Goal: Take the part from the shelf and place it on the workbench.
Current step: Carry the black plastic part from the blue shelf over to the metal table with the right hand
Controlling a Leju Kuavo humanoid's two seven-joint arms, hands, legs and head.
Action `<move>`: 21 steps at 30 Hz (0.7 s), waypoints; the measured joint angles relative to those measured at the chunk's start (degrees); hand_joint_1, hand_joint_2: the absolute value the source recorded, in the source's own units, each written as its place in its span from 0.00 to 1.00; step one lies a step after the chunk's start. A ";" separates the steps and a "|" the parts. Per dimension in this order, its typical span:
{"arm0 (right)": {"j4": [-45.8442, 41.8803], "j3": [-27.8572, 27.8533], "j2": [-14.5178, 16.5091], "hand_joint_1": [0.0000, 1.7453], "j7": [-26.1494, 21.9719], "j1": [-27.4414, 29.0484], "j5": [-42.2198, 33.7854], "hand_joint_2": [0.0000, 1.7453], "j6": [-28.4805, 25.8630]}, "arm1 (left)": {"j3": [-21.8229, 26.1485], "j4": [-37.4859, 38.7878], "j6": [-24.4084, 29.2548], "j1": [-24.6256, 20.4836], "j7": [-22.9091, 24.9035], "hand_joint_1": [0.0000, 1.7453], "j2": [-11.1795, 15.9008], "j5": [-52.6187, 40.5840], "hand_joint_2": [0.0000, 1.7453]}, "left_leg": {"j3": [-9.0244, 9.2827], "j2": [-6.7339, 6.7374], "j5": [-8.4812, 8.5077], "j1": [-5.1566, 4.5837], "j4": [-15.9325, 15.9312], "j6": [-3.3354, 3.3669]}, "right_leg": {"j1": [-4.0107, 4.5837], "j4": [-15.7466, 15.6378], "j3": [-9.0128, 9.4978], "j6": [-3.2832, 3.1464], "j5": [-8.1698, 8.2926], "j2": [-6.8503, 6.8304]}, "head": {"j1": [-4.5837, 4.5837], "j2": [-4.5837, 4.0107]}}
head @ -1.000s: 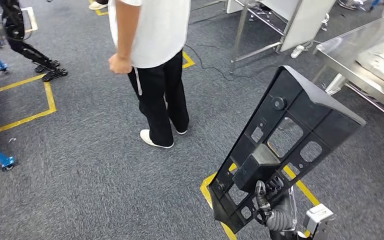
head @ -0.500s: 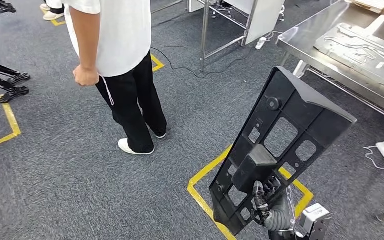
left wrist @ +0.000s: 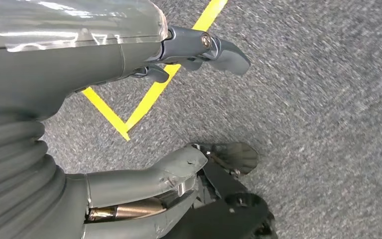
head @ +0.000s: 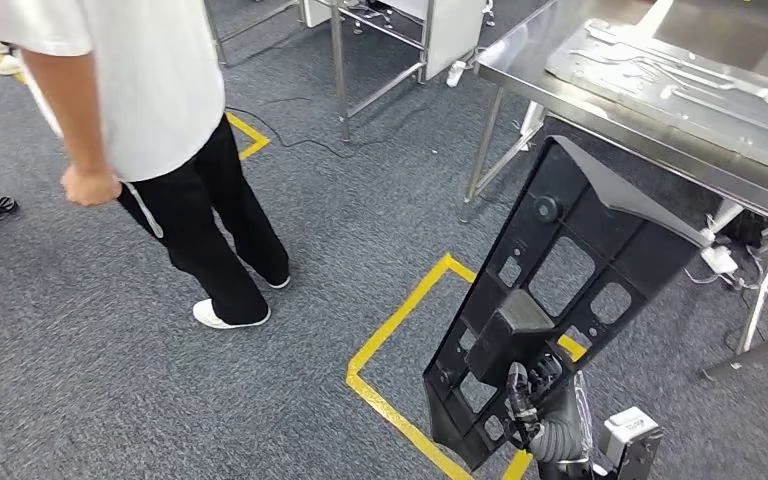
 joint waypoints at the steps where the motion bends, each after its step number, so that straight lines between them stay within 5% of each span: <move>1: 0.00 0.02 -0.03 1.00 0.00 -0.03 0.02 1.00 0.01 | 0.00 0.00 0.00 0.00 -0.01 0.00 -0.01 0.00 1.00 | -0.86 -1.54 -1.40 0.07 2.16 -0.16 | -0.19 -0.33 0.27 -0.37 0.13 0.59 | -0.01 -0.01; 3: 0.03 0.09 -0.05 1.00 0.02 -0.13 0.03 1.00 0.04 | 0.02 0.00 -0.01 0.07 0.01 0.00 0.00 0.00 1.00 | -4.49 -4.19 -4.95 0.17 9.49 -0.22 | -0.09 -0.37 0.34 -0.82 0.12 1.84 | -0.01 0.00; 5: 0.09 0.15 -0.07 1.00 0.03 -0.13 0.05 1.00 0.03 | 0.04 0.00 -0.02 0.16 0.02 0.00 0.01 -0.01 1.00 | -7.61 -4.72 -5.92 0.16 14.70 -0.18 | 0.10 -0.16 0.35 -0.98 -0.02 3.47 | 0.00 0.00; 6: 0.11 0.17 -0.07 1.00 0.03 -0.14 0.09 1.00 0.03 | 0.05 0.00 -0.02 0.21 0.02 0.00 0.01 -0.01 1.00 | -7.76 -4.81 -4.62 0.16 14.20 -0.08 | 0.16 0.03 0.38 -0.99 -0.11 4.33 | 0.01 0.00; 9: 0.14 0.21 -0.08 1.00 0.06 -0.24 0.27 1.00 0.01 | 0.08 0.00 -0.07 0.27 -0.01 0.00 0.08 -0.13 1.00 | -4.06 -7.33 1.51 0.16 3.97 0.61 | 0.23 0.91 0.28 -0.59 -0.61 6.68 | 0.00 0.00; 11: 0.17 0.26 -0.09 1.00 0.10 -0.35 0.35 1.00 -0.02 | 0.10 0.00 -0.15 0.21 -0.02 0.00 0.18 -0.20 1.00 | -2.59 -9.09 2.46 0.05 0.30 0.95 | 0.06 1.28 -0.10 -0.01 -0.76 7.88 | 0.00 0.00; 13: 0.19 0.33 -0.10 1.00 0.13 -0.41 0.38 1.00 -0.09 | 0.11 0.00 -0.20 0.03 -0.01 0.00 0.22 -0.27 1.00 | -2.28 -8.46 2.46 -0.03 -0.09 1.27 | -0.10 1.16 -0.37 0.72 -0.58 9.05 | 0.00 -0.01; 14: 0.20 0.36 -0.13 1.00 0.14 -0.40 0.38 1.00 -0.12 | 0.13 0.00 -0.25 -0.04 -0.01 0.00 0.22 -0.31 1.00 | -2.07 -7.78 2.66 0.09 -0.46 1.57 | -0.05 1.27 -0.46 1.03 -0.66 8.91 | 0.02 -0.01; 16: 0.22 0.39 -0.18 1.00 0.17 -0.66 0.44 1.00 -0.14 | 0.17 0.01 -0.32 -0.08 -0.01 0.00 0.22 -0.36 1.00 | -1.71 -6.27 3.11 0.47 -1.31 2.21 | 0.17 3.87 -1.82 1.58 -2.34 6.27 | 0.23 0.00; 19: 0.41 0.55 -0.19 1.00 0.44 -1.17 0.52 1.00 -0.11 | 0.32 0.02 -0.44 0.03 -0.01 0.00 0.23 -0.38 1.00 | -1.57 -3.97 3.02 0.43 -1.60 2.51 | -0.30 13.94 -7.03 2.34 -7.13 2.06 | 0.43 0.00; 21: 0.63 0.62 -0.19 1.00 0.67 -1.17 0.53 1.00 -0.12 | 0.40 0.03 -0.46 0.03 -0.01 0.00 0.23 -0.39 1.00 | -1.32 -2.46 2.68 0.46 -1.57 2.36 | -0.78 15.93 -8.22 2.79 -6.62 1.49 | 0.44 0.00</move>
